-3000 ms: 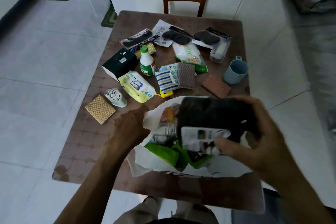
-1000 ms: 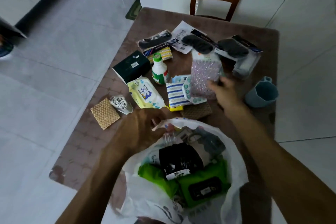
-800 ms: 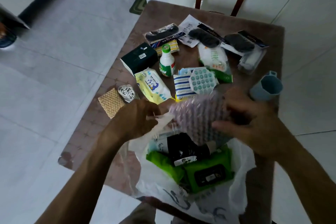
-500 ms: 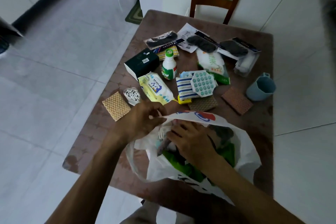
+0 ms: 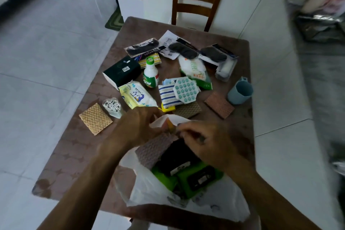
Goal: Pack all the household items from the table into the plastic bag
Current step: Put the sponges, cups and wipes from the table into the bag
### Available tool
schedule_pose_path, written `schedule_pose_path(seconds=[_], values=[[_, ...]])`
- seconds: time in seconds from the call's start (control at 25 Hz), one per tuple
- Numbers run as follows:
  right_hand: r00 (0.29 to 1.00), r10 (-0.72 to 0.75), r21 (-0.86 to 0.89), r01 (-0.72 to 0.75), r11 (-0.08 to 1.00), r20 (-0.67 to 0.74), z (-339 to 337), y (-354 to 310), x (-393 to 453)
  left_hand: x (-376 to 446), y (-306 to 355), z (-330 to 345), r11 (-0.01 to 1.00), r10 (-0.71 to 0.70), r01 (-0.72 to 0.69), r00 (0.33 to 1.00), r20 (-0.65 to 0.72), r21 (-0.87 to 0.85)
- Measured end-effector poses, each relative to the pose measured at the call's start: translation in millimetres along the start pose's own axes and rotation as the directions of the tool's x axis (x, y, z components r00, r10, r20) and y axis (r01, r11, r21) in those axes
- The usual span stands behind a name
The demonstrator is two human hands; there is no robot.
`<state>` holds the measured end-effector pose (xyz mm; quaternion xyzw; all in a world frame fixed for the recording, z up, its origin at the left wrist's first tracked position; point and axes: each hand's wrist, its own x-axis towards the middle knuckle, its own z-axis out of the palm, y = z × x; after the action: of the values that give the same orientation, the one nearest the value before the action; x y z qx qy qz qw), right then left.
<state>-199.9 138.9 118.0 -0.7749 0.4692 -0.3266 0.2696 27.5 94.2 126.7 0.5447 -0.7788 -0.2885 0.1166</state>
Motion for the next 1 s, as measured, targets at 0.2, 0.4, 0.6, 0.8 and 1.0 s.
schedule_pose_path(seconds=[0.2,0.4,0.6,0.8,1.0], values=[[0.788,0.545,-0.125,-0.595,0.794,-0.286,-57.0,119.7,37.4,43.1,27.4,7.5,0.997,0.008,-0.013,0.998,0.064,0.078],[0.627,0.779,-0.433,-0.707,0.559,-0.020,-31.1,233.7,54.4,42.4,26.4,18.2,0.996,0.074,-0.073,0.997,-0.028,0.045],[0.507,0.856,-0.528,-0.757,0.385,-0.102,-7.6,271.5,48.4,39.9,28.5,20.1,0.994,0.105,-0.105,0.992,-0.075,0.001],[0.533,0.842,-0.024,-0.846,0.533,-0.084,-24.8,211.9,34.9,46.3,33.6,23.7,0.985,0.119,-0.112,0.992,-0.048,0.132],[0.801,0.362,0.248,-0.273,0.930,-0.477,-70.9,43.6,-37.8,54.5,26.7,9.5,0.998,0.064,-0.065,0.997,0.040,0.023]])
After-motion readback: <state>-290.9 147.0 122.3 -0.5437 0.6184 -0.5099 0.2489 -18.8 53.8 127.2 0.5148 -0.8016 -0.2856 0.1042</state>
